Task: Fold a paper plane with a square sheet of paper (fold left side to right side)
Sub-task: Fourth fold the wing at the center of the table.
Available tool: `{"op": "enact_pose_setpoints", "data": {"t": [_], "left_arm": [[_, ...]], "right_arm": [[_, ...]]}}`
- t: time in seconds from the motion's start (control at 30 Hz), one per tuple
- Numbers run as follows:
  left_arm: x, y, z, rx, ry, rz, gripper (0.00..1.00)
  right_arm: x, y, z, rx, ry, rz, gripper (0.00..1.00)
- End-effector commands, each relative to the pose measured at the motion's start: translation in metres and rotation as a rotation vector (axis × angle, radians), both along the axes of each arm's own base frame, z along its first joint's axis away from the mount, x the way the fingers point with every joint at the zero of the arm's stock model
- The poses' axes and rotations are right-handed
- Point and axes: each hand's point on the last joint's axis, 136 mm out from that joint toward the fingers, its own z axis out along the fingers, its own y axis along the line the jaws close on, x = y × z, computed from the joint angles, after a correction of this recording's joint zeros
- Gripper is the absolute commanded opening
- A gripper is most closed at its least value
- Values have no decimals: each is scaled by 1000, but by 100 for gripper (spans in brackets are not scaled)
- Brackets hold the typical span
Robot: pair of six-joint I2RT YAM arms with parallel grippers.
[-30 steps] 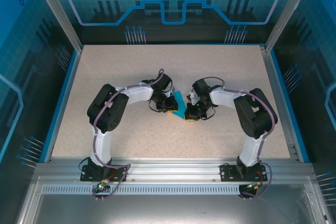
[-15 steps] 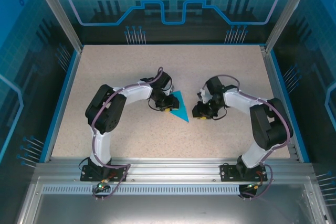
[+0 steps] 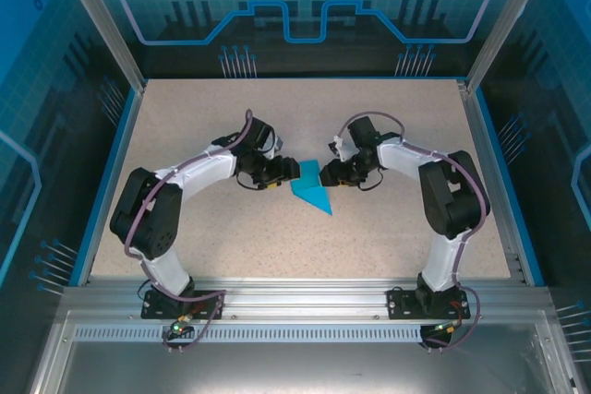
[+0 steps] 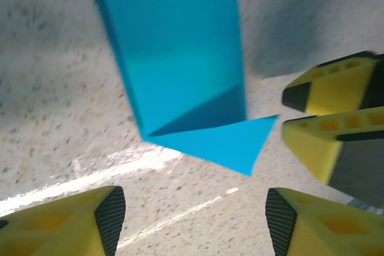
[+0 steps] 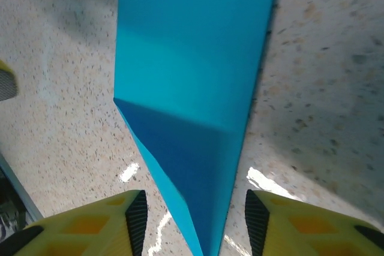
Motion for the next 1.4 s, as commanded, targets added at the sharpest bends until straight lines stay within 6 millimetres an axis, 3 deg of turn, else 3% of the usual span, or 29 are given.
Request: {"op": "enact_pose_setpoints", "data": {"t": [0.0, 0.2, 0.3, 0.87, 1.13, 1.37], "left_arm": [[0, -3, -7, -23, 20, 18, 68], [2, -11, -12, -57, 37, 12, 68], [3, -17, -14, -85, 43, 6, 69], [10, -43, -25, -95, 76, -27, 66], [11, -43, -32, -76, 90, -24, 66], [10, -41, -26, -67, 76, -23, 69]], "right_arm": [[-1, 16, -1, 49, 13, 61, 42], [0, 12, -9, 12, 20, 47, 16], [1, 9, -9, 5, 18, 41, 10], [3, 1, -12, -14, 21, 17, 8], [4, -6, -16, -33, 30, 0, 8], [4, -8, -18, -35, 37, -6, 8]]}}
